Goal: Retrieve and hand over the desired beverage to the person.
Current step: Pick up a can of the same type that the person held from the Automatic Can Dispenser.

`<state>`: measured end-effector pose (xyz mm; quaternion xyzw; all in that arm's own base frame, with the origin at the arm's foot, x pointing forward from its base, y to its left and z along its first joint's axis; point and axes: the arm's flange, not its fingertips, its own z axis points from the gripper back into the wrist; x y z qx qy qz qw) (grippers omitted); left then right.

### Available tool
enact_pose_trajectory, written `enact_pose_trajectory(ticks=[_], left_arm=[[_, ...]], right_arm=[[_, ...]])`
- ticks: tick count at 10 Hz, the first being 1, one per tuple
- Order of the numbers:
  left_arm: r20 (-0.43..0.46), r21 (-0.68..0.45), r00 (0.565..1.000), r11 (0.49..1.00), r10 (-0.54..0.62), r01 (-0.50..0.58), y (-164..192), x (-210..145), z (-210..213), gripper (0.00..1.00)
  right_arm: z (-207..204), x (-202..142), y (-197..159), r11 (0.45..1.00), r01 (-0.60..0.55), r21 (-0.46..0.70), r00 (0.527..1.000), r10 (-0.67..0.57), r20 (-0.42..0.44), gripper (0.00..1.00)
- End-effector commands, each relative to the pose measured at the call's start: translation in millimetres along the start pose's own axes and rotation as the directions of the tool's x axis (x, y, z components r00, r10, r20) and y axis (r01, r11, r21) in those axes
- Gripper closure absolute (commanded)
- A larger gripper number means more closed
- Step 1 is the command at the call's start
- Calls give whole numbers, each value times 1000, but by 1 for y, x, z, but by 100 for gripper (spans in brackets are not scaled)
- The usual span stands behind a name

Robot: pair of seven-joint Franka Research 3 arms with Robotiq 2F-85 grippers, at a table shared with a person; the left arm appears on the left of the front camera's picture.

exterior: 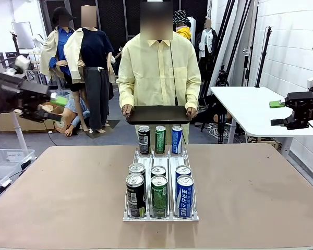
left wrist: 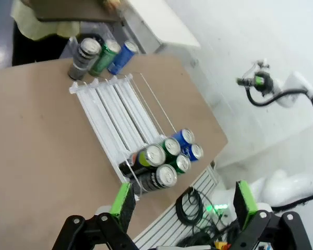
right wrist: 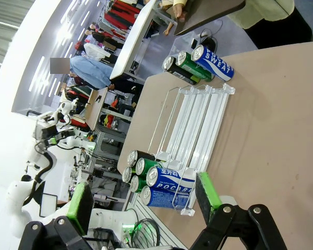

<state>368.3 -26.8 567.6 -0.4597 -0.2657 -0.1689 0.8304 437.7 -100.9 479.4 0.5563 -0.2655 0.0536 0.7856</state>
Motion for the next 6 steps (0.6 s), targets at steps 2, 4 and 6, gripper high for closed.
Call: enact_pose_trajectory(ticks=[2, 4, 6], left_arm=[[-148, 97, 981, 985, -127, 142, -50, 26, -49, 0], [-298, 147, 934, 958, -196, 248, -79, 29, -94, 0], [-450, 167, 868, 935, -211, 314, -99, 32, -141, 0]], right_arm=[[1, 1, 1, 1000, 3, 10, 1000, -3, -2, 0], [1, 1, 1, 1000, 3, 10, 1000, -3, -2, 0], [1, 1, 1, 1000, 3, 10, 1000, -3, -2, 0]])
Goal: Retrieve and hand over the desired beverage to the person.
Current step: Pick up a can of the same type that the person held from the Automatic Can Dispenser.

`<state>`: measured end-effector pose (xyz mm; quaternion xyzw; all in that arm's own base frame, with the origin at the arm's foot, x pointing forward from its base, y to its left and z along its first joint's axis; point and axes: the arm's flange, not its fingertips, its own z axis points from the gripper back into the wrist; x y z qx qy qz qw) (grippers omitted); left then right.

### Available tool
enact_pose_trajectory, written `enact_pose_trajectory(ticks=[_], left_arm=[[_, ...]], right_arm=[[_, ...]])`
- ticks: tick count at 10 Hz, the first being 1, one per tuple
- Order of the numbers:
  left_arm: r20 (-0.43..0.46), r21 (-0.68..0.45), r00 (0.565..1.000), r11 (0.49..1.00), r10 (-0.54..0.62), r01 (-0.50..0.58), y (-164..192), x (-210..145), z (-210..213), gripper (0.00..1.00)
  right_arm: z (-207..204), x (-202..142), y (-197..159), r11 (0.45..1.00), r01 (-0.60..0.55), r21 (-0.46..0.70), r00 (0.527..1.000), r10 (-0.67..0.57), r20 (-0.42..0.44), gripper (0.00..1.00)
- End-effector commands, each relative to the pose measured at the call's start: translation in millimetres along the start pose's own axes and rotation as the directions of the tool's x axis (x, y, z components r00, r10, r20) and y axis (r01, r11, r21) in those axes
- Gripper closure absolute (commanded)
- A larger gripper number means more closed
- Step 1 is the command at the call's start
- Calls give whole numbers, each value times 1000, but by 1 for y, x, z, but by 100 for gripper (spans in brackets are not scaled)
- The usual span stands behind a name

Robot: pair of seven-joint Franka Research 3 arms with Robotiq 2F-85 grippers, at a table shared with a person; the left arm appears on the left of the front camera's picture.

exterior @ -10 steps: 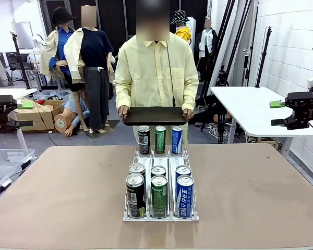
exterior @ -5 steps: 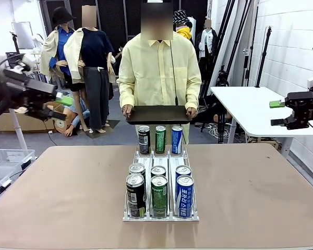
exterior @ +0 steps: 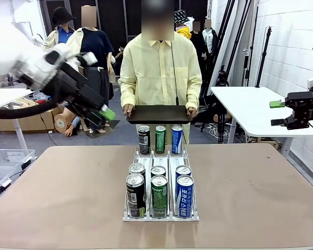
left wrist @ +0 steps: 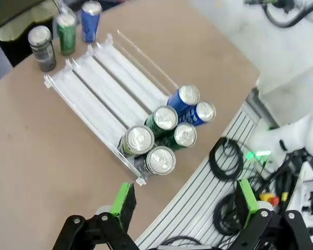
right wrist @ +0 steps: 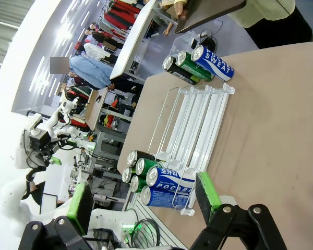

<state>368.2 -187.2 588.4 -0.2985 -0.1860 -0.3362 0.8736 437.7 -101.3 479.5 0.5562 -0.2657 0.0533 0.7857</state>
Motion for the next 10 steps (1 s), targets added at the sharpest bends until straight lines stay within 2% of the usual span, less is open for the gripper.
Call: enact_pose_trajectory(ticks=[1, 4, 5, 7, 9, 10], left_arm=[[-124, 41, 992, 999, -21, 27, -8, 25, -21, 0], [-224, 94, 972, 991, -77, 100, -35, 40, -68, 0], [-226, 125, 970, 985, -89, 120, -44, 46, -83, 0], [-243, 261, 964, 951, -104, 168, -61, 52, -110, 0], [-247, 326, 962, 924, -119, 198, -72, 51, -139, 0], [-278, 334, 953, 918, -119, 212, -75, 48, -151, 0]], right_arm=[[1, 1, 1, 1000, 3, 11, 1000, -3, -3, 0], [1, 1, 1, 1000, 3, 11, 1000, -3, -3, 0], [1, 1, 1, 1000, 3, 11, 1000, -3, -3, 0], [1, 1, 1, 1000, 3, 11, 1000, -3, -3, 0], [1, 1, 1, 1000, 3, 11, 1000, -3, -3, 0], [1, 1, 1, 1000, 3, 11, 1000, -3, -3, 0]])
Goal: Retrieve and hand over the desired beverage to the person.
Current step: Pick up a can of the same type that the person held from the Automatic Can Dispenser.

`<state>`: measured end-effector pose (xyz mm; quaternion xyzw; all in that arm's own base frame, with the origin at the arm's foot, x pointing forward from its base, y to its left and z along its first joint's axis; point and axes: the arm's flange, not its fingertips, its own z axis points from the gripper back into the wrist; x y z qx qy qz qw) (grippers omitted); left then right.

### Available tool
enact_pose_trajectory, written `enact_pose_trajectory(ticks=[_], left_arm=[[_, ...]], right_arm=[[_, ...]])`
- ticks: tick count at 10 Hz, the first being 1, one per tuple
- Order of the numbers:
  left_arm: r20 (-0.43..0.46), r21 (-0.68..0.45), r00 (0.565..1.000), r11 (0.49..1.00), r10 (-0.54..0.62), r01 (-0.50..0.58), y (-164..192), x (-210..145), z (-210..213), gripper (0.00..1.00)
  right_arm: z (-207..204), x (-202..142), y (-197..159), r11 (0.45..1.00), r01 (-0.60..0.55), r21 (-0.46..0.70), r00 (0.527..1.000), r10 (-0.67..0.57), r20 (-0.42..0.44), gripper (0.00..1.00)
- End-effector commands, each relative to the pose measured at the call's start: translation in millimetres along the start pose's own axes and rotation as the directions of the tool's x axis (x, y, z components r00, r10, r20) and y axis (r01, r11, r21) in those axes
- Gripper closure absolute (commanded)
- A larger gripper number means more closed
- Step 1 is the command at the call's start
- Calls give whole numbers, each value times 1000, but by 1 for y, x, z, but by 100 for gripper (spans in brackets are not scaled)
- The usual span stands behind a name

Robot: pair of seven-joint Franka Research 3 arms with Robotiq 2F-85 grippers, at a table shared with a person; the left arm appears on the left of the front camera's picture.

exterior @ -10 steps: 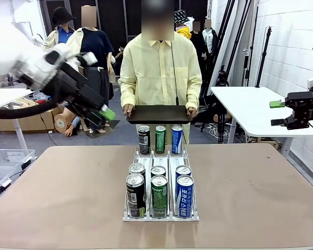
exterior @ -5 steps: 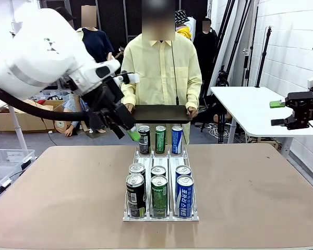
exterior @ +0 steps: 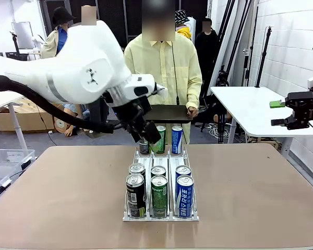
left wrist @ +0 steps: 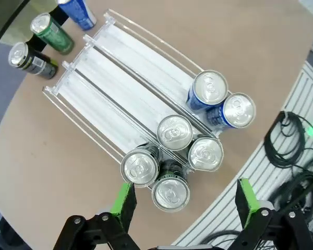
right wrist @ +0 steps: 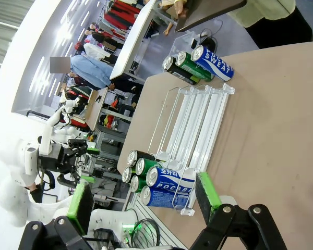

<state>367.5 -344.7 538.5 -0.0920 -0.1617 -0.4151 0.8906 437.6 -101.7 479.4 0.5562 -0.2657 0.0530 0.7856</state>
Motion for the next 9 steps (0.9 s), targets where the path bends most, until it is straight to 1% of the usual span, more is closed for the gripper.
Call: enact_pose_trajectory(ticks=[1, 3, 5, 9], left_arm=[[-53, 45, 999, 999, 7, -4, -12, 3, -19, 0], [-102, 51, 995, 999, 0, 5, -25, 3, -35, 0], [-123, 51, 992, 999, 3, 3, -34, 4, -52, 0], [-195, 31, 980, 999, 33, -27, -52, 1, -64, 0]], right_arm=[[0, 1, 1, 1000, 3, 11, 1000, -3, -3, 0], [0, 1, 1, 1000, 3, 11, 1000, -3, -3, 0], [0, 1, 1, 1000, 3, 11, 1000, -3, -3, 0], [0, 1, 1, 1000, 3, 11, 1000, -3, -3, 0]])
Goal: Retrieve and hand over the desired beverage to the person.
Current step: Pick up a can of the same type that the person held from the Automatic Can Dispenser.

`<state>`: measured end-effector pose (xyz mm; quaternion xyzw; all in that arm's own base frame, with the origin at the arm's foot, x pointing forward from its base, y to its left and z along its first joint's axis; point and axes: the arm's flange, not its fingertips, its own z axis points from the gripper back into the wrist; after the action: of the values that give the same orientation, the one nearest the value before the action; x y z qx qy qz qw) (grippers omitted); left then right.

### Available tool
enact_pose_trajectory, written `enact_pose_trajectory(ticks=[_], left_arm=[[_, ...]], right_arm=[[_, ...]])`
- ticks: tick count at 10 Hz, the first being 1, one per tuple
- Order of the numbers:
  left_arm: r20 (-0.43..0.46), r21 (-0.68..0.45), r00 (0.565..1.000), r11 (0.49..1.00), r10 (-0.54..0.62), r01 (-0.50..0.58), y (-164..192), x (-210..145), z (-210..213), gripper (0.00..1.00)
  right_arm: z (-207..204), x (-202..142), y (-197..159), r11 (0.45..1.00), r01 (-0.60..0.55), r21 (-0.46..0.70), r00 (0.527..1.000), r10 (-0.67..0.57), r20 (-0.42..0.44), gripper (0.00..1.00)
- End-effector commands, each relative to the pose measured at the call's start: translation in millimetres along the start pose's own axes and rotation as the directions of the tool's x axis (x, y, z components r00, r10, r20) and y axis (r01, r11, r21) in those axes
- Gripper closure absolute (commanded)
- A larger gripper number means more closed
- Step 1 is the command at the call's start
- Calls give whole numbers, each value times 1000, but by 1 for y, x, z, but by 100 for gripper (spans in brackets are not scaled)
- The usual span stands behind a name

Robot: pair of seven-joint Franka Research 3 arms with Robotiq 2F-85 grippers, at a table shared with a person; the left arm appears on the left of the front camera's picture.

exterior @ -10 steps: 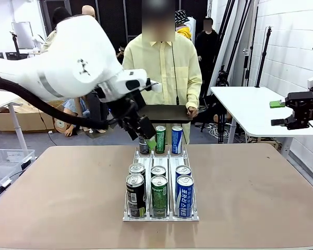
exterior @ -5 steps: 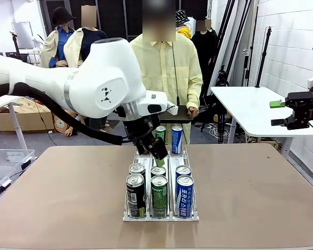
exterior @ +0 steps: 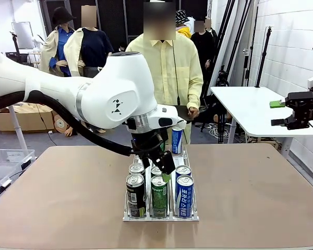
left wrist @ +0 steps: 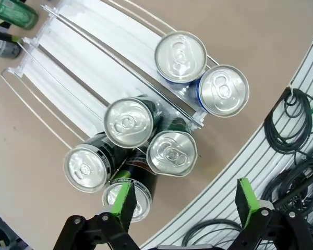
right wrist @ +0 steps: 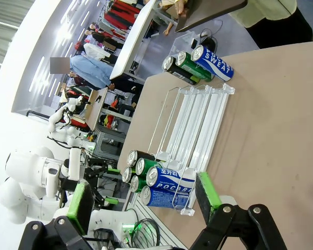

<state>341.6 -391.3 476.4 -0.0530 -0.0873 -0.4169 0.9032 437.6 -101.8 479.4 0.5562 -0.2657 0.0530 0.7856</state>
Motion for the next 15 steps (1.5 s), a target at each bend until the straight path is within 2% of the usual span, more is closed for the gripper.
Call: enact_pose_trajectory(ticks=[1, 11, 15], left_arm=[[17, 4, 1000, 1000, -8, 8, 4, 1, 2, 0], [17, 4, 1000, 1000, -8, 8, 4, 1, 2, 0], [-85, -10, 996, 1000, -11, 10, -3, 15, 1, 0]], right_arm=[[0, 1, 1, 1000, 3, 11, 1000, -3, -3, 0], [0, 1, 1, 1000, 3, 11, 1000, -3, -3, 0], [0, 1, 1, 1000, 3, 11, 1000, -3, -3, 0]])
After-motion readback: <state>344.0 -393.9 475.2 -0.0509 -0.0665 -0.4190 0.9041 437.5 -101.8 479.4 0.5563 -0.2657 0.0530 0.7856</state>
